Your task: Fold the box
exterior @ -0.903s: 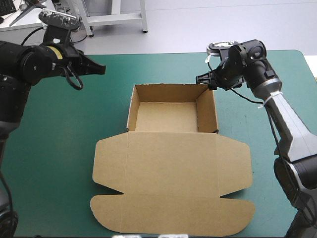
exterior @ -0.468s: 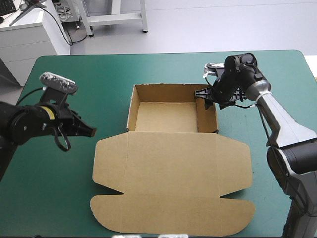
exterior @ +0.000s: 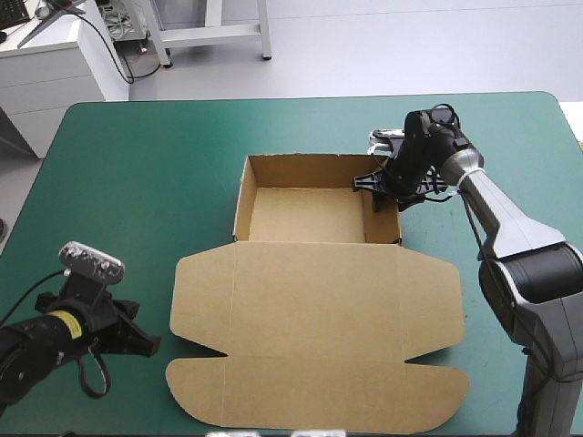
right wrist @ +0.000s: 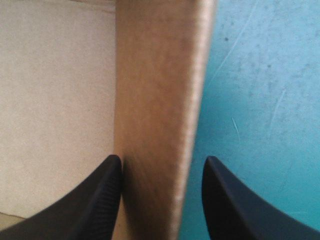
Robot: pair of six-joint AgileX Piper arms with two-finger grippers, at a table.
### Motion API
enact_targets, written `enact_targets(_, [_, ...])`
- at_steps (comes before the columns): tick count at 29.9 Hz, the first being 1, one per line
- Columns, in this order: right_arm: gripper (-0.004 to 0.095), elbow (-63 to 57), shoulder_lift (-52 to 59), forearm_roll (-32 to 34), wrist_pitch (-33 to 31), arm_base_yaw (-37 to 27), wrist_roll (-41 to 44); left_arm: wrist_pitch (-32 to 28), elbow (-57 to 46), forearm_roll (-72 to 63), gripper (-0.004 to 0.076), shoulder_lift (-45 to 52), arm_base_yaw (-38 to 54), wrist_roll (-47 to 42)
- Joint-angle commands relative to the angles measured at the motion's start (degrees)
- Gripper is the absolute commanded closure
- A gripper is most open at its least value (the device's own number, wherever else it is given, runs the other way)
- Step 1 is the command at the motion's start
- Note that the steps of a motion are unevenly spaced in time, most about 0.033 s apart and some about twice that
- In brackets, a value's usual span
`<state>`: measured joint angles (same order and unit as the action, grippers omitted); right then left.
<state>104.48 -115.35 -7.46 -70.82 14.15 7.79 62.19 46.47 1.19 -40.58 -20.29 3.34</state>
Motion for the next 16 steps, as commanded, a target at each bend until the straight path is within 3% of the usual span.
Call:
enact_targets(1, [0.0638, 1.2, 2.5, -0.1, -0.8, -0.2, -0.7, -3.5, -3.9, -2.1, 0.0732, 5.9, -0.2, -0.4])
enact_targets(4, [0.0929, 1.2, 2.5, 0.0, -0.8, -0.2, -0.4, -2.9, -7.6, -2.4, 0.0732, 10.9, -0.2, -0.4])
enact_targets(10, [0.0926, 1.3, 3.5, 2.1, -0.8, -1.6, -0.9, 2.9, -11.8, -2.3, 0.0732, 17.8, -0.2, -0.4])
enact_targets(16, [0.0925, 1.2, 7.6, 10.2, -1.0, -10.0, -3.9, 3.8, -12.5, -1.8, 0.0732, 21.7, -0.2, -0.4])
